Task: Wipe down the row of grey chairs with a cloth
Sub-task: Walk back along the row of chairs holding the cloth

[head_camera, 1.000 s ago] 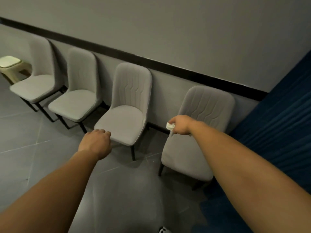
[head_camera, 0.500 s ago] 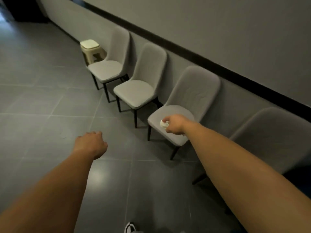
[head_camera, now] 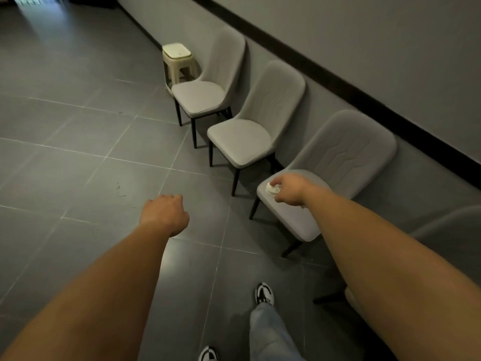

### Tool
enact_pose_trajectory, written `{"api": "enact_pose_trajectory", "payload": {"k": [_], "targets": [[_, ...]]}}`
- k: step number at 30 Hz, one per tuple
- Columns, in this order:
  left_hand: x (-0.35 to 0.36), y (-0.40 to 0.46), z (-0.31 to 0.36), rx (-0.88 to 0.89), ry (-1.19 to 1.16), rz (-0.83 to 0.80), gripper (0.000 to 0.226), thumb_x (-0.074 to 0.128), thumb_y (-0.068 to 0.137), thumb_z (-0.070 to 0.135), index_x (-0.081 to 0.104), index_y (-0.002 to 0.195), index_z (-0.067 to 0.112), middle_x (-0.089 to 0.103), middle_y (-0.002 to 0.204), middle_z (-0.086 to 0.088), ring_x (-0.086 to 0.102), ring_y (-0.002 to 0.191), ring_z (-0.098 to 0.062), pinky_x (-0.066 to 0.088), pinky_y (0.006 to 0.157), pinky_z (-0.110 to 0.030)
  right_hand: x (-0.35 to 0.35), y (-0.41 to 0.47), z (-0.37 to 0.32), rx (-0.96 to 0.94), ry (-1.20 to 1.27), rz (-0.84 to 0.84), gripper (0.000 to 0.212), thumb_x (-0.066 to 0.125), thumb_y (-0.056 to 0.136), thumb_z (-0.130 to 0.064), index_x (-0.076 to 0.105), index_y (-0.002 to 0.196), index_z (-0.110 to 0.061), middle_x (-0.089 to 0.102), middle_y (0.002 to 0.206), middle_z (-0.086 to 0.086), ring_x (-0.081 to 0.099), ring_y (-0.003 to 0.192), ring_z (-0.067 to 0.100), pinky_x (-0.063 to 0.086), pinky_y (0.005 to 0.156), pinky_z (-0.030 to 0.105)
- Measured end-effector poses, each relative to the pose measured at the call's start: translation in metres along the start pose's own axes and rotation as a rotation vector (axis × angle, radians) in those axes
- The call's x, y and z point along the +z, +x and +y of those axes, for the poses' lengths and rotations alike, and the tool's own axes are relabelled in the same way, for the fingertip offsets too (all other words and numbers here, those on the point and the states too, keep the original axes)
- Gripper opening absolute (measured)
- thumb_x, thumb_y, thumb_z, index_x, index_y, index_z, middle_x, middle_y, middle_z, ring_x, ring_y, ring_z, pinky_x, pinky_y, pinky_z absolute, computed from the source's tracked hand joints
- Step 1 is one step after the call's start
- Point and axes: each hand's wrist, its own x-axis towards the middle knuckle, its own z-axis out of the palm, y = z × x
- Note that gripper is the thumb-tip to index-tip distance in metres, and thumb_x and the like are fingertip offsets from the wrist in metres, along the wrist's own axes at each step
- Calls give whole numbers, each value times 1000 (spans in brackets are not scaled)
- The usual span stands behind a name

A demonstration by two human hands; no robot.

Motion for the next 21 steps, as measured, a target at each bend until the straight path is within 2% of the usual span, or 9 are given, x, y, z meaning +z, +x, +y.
{"api": "enact_pose_trajectory", "payload": {"k": [3, 7, 12, 14, 17, 21], "targets": [[-12, 36, 1, -24, 13, 28, 42, 39, 93, 40, 51, 126, 18, 59, 124, -5, 53, 111, -25, 42, 86, -40, -19, 40, 13, -5, -4, -4, 55, 67, 89, -21, 52, 142, -27, 55, 111, 0, 52, 80, 13, 44, 68, 26], [-31, 84, 7, -110, 27, 46, 42, 40, 93, 40, 51, 127, 17, 59, 124, -5, 54, 111, -26, 43, 88, -40, -48, 105, 28, -55, -33, 2, 50, 66, 88, -25, 57, 138, -26, 59, 127, 3, 51, 93, 17, 43, 76, 30], [-44, 137, 33, -130, -10, 96, 47, 40, 93, 43, 50, 132, 17, 59, 127, -4, 53, 113, -25, 45, 90, -41, -80, 179, 33, -123, -110, -80, 41, 61, 91, -29, 62, 131, -24, 62, 125, 4, 55, 98, 21, 48, 84, 33], [-49, 152, 43, -113, -31, 105, 48, 41, 94, 43, 50, 133, 17, 58, 131, -4, 52, 118, -25, 44, 92, -41, -88, 205, 25, -149, -134, -101, 40, 59, 91, -28, 62, 130, -23, 63, 124, 7, 58, 103, 26, 51, 91, 37], [-53, 172, 43, -113, -34, 92, 48, 41, 94, 43, 50, 134, 18, 57, 133, -4, 51, 121, -25, 44, 94, -41, -89, 238, 3, -201, -163, -145, 41, 60, 91, -29, 61, 132, -21, 61, 128, 9, 57, 111, 30, 48, 98, 38], [-55, 200, 11, -176, -58, 54, 48, 40, 95, 45, 50, 134, 18, 57, 134, -4, 50, 122, -24, 43, 94, -40, -86, 280, -38, -260, -221, -200, 42, 61, 92, -30, 62, 132, -20, 61, 129, 10, 57, 112, 30, 47, 98, 38]]}}
